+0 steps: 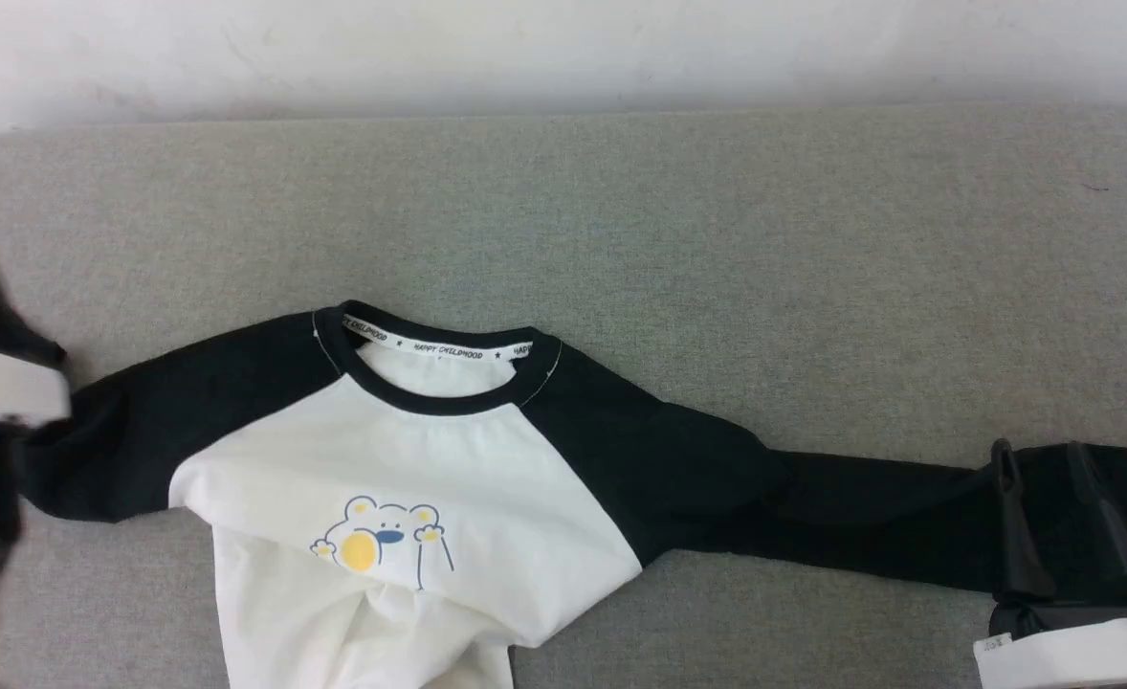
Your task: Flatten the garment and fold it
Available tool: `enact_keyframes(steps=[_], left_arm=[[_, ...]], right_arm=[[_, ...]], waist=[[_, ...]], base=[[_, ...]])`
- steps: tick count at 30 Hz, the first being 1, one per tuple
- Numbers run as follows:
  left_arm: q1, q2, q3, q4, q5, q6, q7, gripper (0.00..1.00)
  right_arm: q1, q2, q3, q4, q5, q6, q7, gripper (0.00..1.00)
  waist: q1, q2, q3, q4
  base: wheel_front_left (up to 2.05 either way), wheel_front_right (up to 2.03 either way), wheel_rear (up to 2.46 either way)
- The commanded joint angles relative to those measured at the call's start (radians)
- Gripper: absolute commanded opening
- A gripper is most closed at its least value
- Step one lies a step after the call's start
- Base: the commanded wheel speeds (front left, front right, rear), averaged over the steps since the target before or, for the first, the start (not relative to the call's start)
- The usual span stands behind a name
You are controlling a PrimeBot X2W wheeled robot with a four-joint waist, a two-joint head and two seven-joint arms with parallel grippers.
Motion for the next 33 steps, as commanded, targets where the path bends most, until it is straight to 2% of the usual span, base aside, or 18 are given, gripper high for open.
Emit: enact_keyframes(steps=[1, 7, 9, 12, 15, 19, 22, 28, 33], left_arm=[[0.002, -0.013, -0.021, -0.053, 0.027, 0.008, -0.011, 1.0], [0.089, -0.059, -0.1, -0.231, 0.184, 0.064, -0.047, 1.0], [0.13, -0.099, -0.108, -0.268, 0.239, 0.087, -0.054, 1.0], [0.194, -0.17, -0.12, -0.337, 0.35, 0.088, -0.056, 1.0], [0.281, -0.274, -0.132, -0.377, 0.445, 0.074, -0.057, 1.0], [0.403, -0.414, -0.134, -0.377, 0.514, 0.019, -0.057, 1.0], [0.469, -0.478, -0.119, -0.346, 0.562, -0.045, -0.057, 1.0], [0.501, -0.535, -0.084, -0.296, 0.638, -0.155, -0.057, 1.0], [0.505, -0.556, -0.073, -0.263, 0.681, -0.221, -0.057, 1.0]], right_arm=[[0.007, 0.002, 0.0, -0.004, 0.005, -0.001, -0.003, 1.0], [0.007, 0.002, -0.003, -0.008, 0.008, -0.001, -0.009, 1.0], [0.008, 0.002, -0.006, -0.009, 0.007, -0.001, -0.011, 1.0], [0.012, 0.002, -0.005, -0.01, 0.006, -0.001, -0.013, 1.0], [0.015, 0.002, -0.011, -0.01, 0.007, -0.001, -0.016, 1.0], [0.027, 0.002, -0.015, -0.003, 0.009, -0.001, -0.019, 1.0], [0.04, 0.002, -0.02, 0.002, 0.013, -0.001, -0.02, 1.0], [0.021, 0.002, 0.003, -0.02, -0.023, -0.001, 0.01, 1.0], [-0.069, -0.003, 0.076, -0.063, -0.114, -0.001, 0.159, 1.0]], waist=[[0.0001, -0.0001, -0.002, 0.0], [0.0001, -0.0001, -0.007, -0.011], [0.0001, -0.0001, -0.01, -0.017], [0.0001, -0.0001, -0.014, -0.028], [0.0001, -0.0001, -0.02, -0.036], [0.0001, -0.0001, -0.038, -0.037], [0.0001, -0.0001, -0.054, -0.028], [0.0001, -0.0001, -0.066, -0.001], [0.0001, -0.0001, -0.056, 0.004]], base=[[0.0, 0.0, 0.0], [0.0, 0.0, 0.0], [0.0, 0.0, 0.0], [0.0, 0.0, 0.0], [0.0, 0.0, 0.0], [0.0, 0.0, 0.0], [0.0, 0.0, 0.0], [0.0, 0.0, 0.0], [0.0, 0.0, 0.0]])
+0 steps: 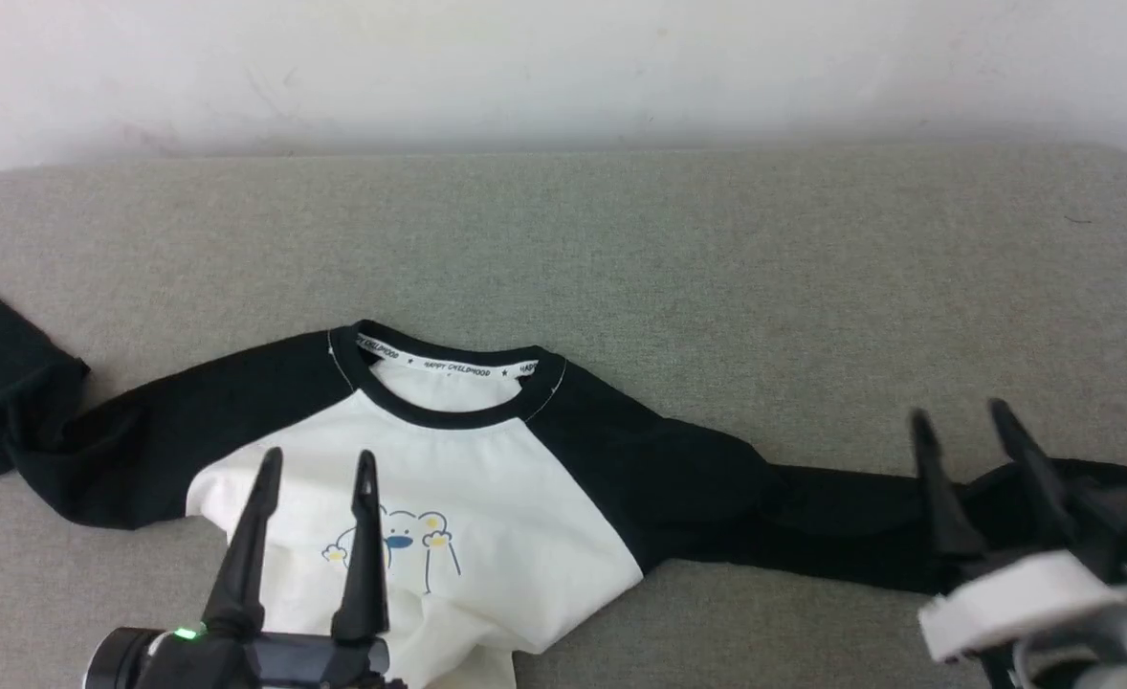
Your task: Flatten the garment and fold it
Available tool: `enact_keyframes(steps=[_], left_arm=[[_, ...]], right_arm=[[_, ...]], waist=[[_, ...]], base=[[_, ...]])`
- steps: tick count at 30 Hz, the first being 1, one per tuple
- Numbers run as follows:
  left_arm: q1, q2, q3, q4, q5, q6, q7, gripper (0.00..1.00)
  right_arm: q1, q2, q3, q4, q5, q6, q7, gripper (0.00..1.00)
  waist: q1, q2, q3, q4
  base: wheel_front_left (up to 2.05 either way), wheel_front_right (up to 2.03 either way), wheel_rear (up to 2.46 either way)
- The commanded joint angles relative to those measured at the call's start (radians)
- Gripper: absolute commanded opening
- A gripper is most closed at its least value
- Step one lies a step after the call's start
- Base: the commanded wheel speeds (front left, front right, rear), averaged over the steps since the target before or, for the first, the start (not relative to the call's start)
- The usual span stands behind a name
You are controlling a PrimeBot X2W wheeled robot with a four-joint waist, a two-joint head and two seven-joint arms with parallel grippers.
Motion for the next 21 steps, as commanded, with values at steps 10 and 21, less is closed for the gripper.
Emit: enact_keyframes(steps=[10, 21], left_arm=[[-0.024, -0.082, 0.019, 0.03, 0.045, -0.089, -0.005, 1.0], [-0.048, -0.119, 0.033, 0.053, 0.076, -0.154, -0.005, 1.0]], right_arm=[[-0.137, -0.281, 0.203, 0.031, 0.119, -0.001, 0.589, 1.0], [-0.231, -0.452, 0.454, 0.181, 0.207, -0.001, 0.706, 1.0]], waist=[[0.0001, 0.0, 0.053, 0.046], [0.0001, 0.0, 0.07, 0.108]], base=[[0.0, 0.0, 0.0], [0.0, 0.0, 0.0]])
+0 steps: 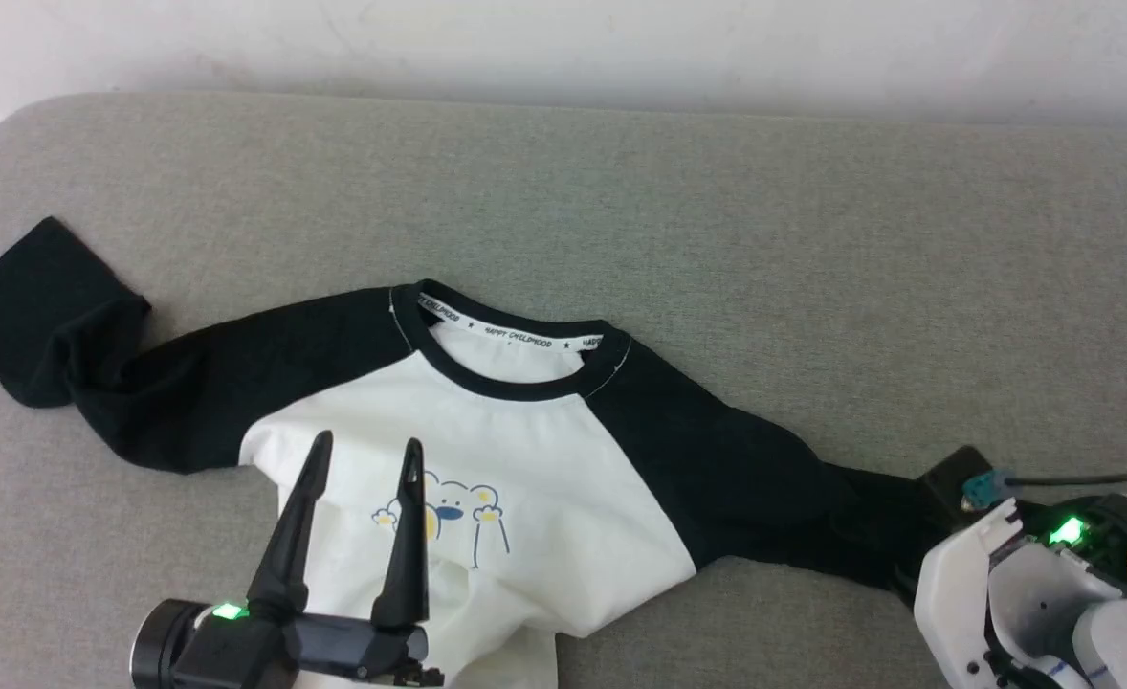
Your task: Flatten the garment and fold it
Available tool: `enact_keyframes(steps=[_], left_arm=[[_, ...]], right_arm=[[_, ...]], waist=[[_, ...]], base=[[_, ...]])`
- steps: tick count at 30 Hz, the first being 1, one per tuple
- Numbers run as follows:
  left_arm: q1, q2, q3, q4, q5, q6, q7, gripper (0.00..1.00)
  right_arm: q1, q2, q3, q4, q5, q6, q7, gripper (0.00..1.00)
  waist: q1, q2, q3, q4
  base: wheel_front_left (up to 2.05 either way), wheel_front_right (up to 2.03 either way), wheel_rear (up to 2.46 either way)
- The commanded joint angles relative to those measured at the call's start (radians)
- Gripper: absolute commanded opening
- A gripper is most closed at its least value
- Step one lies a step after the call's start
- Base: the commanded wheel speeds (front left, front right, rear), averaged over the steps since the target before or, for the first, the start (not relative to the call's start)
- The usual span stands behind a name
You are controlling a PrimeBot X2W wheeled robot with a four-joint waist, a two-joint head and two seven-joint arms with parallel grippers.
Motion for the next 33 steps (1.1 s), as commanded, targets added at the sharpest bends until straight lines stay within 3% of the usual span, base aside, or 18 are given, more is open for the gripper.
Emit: enact_keyframes(steps=[1, 2, 3, 8, 13, 25, 30, 33], left_arm=[[-0.026, -0.005, -0.001, 0.0, 0.02, -0.018, -0.005, 1.0], [-0.031, -0.006, -0.003, -0.001, 0.026, -0.024, -0.005, 1.0], [-0.035, -0.007, -0.004, -0.001, 0.031, -0.029, -0.005, 1.0], [-0.052, -0.014, -0.006, 0.007, 0.047, -0.045, -0.005, 1.0], [-0.042, -0.024, 0.003, 0.012, 0.042, -0.051, -0.005, 1.0], [-0.021, -0.037, 0.031, 0.007, 0.033, -0.07, -0.005, 1.0], [-0.023, -0.043, 0.036, 0.007, 0.034, -0.076, -0.005, 1.0], [-0.031, -0.046, 0.034, 0.015, 0.036, -0.081, -0.005, 1.0]], right_arm=[[-0.022, 0.006, 0.008, 0.055, 0.005, -0.001, -0.023, 0.91], [-0.027, 0.01, 0.009, 0.082, -0.001, -0.001, -0.039, 0.36], [-0.031, 0.017, 0.005, 0.108, -0.004, -0.001, -0.055, 0.0], [-0.04, 0.071, -0.09, 0.162, -0.008, -0.001, -0.173, 0.0], [-0.07, 0.082, -0.188, 0.102, 0.003, -0.001, -0.226, 0.0], [-0.057, -0.085, -0.487, -0.036, -0.044, -0.001, -0.113, 0.0], [0.038, -0.164, -0.614, -0.011, -0.115, -0.001, -0.11, 0.0], [0.083, -0.151, -0.65, 0.042, -0.132, -0.001, -0.135, 0.0]], waist=[[-0.0001, 0.0, 0.004, 0.012], [-0.0001, 0.0, 0.004, 0.014], [-0.0001, 0.0, 0.004, 0.015], [-0.0001, 0.0, -0.014, 0.006], [-0.0001, 0.0, -0.055, -0.028], [-0.0001, 0.0, -0.06, -0.053], [-0.0001, 0.0, -0.031, -0.048], [-0.0001, 0.0, -0.018, -0.046]], base=[[0.0, 0.0, 0.0], [0.0, 0.0, 0.0], [0.0, 0.0, 0.0], [0.0, 0.0, 0.0], [0.0, 0.0, 0.0], [0.0, 0.0, 0.0], [0.0, 0.0, 0.0], [0.0, 0.0, 0.0]])
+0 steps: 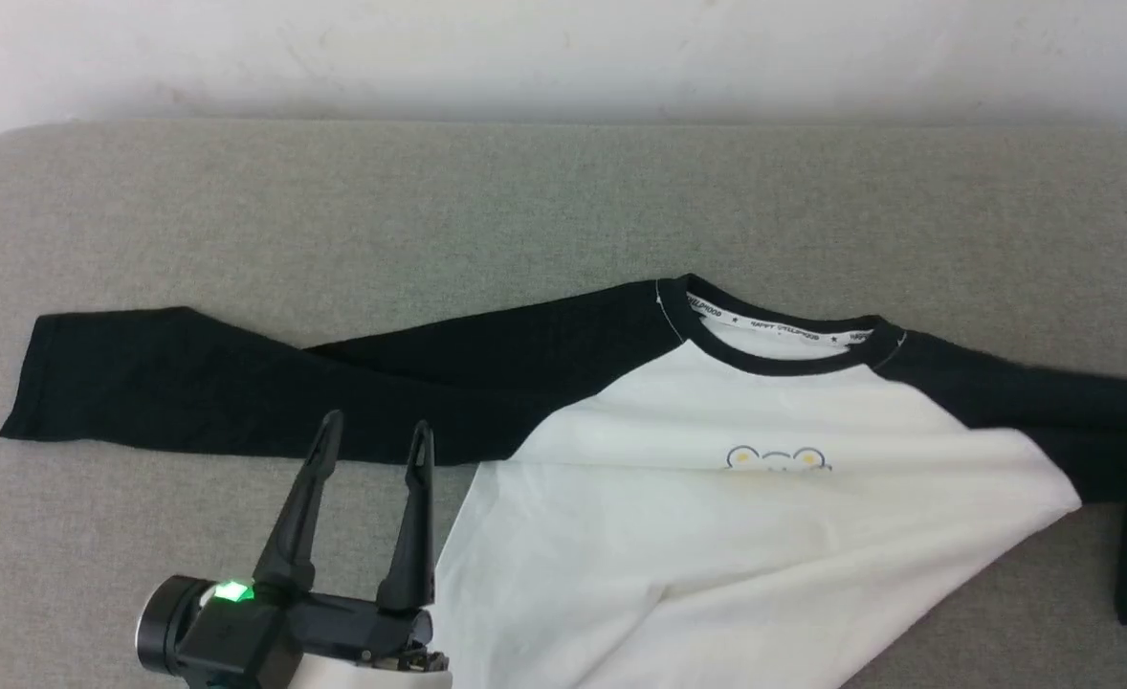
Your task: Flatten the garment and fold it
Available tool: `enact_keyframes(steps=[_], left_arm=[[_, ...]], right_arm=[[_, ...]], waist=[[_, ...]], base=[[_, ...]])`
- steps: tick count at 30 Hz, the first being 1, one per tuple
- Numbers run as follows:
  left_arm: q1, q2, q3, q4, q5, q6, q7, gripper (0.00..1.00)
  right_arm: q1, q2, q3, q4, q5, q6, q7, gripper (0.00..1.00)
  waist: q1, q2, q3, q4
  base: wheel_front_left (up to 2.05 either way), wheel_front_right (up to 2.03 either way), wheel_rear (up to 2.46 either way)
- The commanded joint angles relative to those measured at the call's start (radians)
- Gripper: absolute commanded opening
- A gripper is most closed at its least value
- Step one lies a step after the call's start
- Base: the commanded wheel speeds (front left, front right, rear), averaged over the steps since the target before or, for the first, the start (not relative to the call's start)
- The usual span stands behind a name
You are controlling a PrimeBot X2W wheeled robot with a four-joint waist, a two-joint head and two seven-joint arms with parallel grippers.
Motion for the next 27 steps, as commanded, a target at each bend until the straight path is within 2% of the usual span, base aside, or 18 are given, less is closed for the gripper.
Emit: enact_keyframes(steps=[1, 6, 7, 8, 9, 10, 14, 19, 21, 27], left_arm=[[-0.004, -0.004, 0.0, 0.004, 0.0, -0.006, -0.005, 1.0], [-0.02, -0.007, -0.008, 0.027, 0.003, -0.019, -0.005, 1.0], [-0.022, -0.007, -0.008, 0.031, 0.003, -0.021, -0.005, 1.0], [-0.022, -0.008, -0.008, 0.036, 0.003, -0.022, -0.005, 1.0], [-0.021, -0.008, -0.008, 0.038, 0.003, -0.024, -0.005, 1.0], [-0.021, -0.008, -0.008, 0.041, 0.003, -0.025, -0.005, 1.0], [-0.014, -0.009, -0.003, 0.046, 0.005, -0.028, -0.005, 1.0], [-0.002, -0.01, 0.005, 0.04, 0.007, -0.032, -0.005, 1.0], [0.001, -0.009, 0.008, 0.039, 0.01, -0.035, -0.005, 1.0], [0.021, -0.011, 0.019, 0.025, 0.012, -0.036, -0.005, 1.0]], right_arm=[[0.018, 0.018, -0.001, 0.017, -0.013, -0.002, -0.014, 0.0], [0.018, 0.091, 0.005, 0.099, -0.046, -0.002, -0.078, 0.0], [0.012, 0.105, 0.01, 0.113, -0.049, -0.002, -0.095, 0.06], [0.003, 0.118, 0.015, 0.126, -0.052, -0.002, -0.113, 0.3], [-0.006, 0.128, 0.019, 0.139, -0.053, -0.002, -0.132, 0.62], [-0.015, 0.135, 0.026, 0.149, -0.054, -0.002, -0.15, 1.0], [-0.053, 0.148, 0.043, 0.148, -0.04, -0.002, -0.216, 1.0], [-0.078, 0.206, 0.018, 0.043, -0.02, -0.002, -0.288, 1.0], [-0.067, 0.256, -0.002, -0.027, -0.023, -0.002, -0.322, 1.0], [0.038, 0.465, -0.031, -0.225, -0.062, -0.002, -0.445, 1.0]], waist=[[0.0, 0.0, 0.01, 0.002], [0.0, 0.0, 0.01, 0.0], [0.0, 0.0, 0.006, -0.003], [0.0, 0.0, 0.002, -0.006], [0.0, 0.0, -0.003, -0.009], [0.0, 0.0, -0.008, -0.013], [0.0, 0.0, -0.032, -0.028], [0.0, 0.0, -0.051, -0.042], [0.0, 0.0, -0.058, -0.045], [0.0, 0.0, -0.077, -0.055]], base=[[0.0, 0.0, 0.0], [0.0, 0.0, 0.0], [0.0, 0.0, 0.0], [0.0, 0.0, 0.0], [0.0, 0.0, 0.0], [0.0, 0.0, 0.0], [0.0, 0.0, 0.0], [0.0, 0.0, 0.0], [0.0, 0.0, 0.0], [0.0, 0.0, 0.0]])
